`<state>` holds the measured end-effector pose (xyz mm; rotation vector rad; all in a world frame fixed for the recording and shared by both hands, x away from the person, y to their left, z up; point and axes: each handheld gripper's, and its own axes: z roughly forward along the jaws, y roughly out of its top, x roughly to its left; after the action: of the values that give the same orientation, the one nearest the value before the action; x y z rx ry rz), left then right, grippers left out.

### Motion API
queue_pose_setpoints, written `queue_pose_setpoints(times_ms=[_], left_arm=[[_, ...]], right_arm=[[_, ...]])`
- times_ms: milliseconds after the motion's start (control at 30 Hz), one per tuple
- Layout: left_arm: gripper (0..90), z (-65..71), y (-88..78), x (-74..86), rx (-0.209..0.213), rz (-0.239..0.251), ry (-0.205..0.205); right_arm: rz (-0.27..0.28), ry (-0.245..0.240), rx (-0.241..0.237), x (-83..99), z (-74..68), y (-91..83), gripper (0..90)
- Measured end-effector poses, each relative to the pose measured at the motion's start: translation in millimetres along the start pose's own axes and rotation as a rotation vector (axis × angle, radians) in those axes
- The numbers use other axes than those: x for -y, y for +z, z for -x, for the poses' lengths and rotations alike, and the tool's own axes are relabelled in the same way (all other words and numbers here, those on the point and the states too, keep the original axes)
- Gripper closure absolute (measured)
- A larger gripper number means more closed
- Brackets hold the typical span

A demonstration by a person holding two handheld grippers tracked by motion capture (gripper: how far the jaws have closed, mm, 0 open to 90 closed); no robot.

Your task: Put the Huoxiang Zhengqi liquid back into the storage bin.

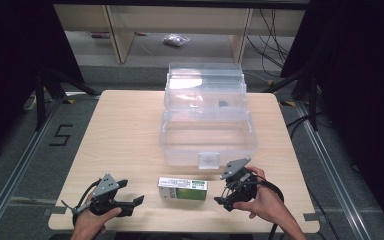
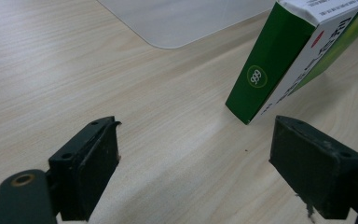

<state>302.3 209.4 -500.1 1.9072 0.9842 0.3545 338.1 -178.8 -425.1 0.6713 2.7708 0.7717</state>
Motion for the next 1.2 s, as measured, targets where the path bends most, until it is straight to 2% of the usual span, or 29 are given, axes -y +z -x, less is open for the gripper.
queue_pose_setpoints(times_ms=[67,100,133,167,200,300,367,500,667,700,767,833,967,1033,1100,1200], left_arm=[[14.8,0.0,0.0,0.0,0.000,-0.001,0.001],[14.8,-0.1,0.2,0.1,0.000,-0.002,0.000],[14.8,-0.6,1.0,0.5,0.008,0.003,-0.001],[14.8,-1.1,0.4,0.3,0.005,-0.004,0.002],[14.8,-1.1,0.4,0.3,0.005,-0.004,0.002],[14.8,-1.1,0.6,0.3,0.008,0.002,0.000],[14.8,-1.0,0.6,0.4,0.007,0.001,-0.002],[14.8,-1.2,0.5,0.3,0.007,0.004,-0.003],[14.8,-1.4,0.1,0.2,0.007,0.001,0.001],[14.8,-1.3,0.1,0.2,0.007,0.002,0.001],[14.8,-1.3,0.0,0.2,0.007,0.003,0.001],[14.8,-1.4,-0.1,0.1,0.008,0.003,0.003],[14.8,-1.3,0.0,0.2,0.007,0.002,0.002],[14.8,-1.3,-0.2,0.1,0.007,0.003,0.004],[14.8,-1.5,-0.2,0.1,0.008,0.003,0.005],[14.8,-0.9,-0.6,0.1,0.002,0.001,0.001]], right_arm=[[-0.005,0.014,0.002,-2.0,-1.6,-0.6,18.8],[-0.006,-0.015,-0.015,-5.3,-1.2,-0.6,18.8],[-0.006,-0.010,-0.022,-8.9,-3.1,-0.5,18.8],[-0.020,-0.038,-0.028,-15.3,-3.9,-0.8,18.8],[-0.020,-0.038,-0.028,-15.3,-3.9,-0.8,18.8],[-0.042,-0.081,-0.036,-28.2,-7.0,2.2,18.8],[-0.051,-0.073,-0.037,-30.5,-8.2,2.5,18.8],[-0.071,-0.098,-0.059,-45.7,-10.3,11.8,19.4],[-0.089,-0.118,-0.061,-55.8,-12.8,18.4,19.7],[-0.100,-0.135,-0.070,-61.0,-13.8,22.6,19.9],[-0.108,-0.129,-0.066,-62.4,-14.3,23.3,20.2],[-0.113,-0.158,-0.085,-68.1,-12.7,29.3,20.4],[-0.135,-0.158,-0.088,-73.6,-13.6,35.4,21.3],[-0.154,-0.169,-0.105,-77.7,-14.1,39.6,21.8],[-0.185,-0.141,-0.103,-81.2,-17.1,42.7,22.4],[-0.207,-0.159,-0.117,-86.3,-19.3,50.1,23.8]])
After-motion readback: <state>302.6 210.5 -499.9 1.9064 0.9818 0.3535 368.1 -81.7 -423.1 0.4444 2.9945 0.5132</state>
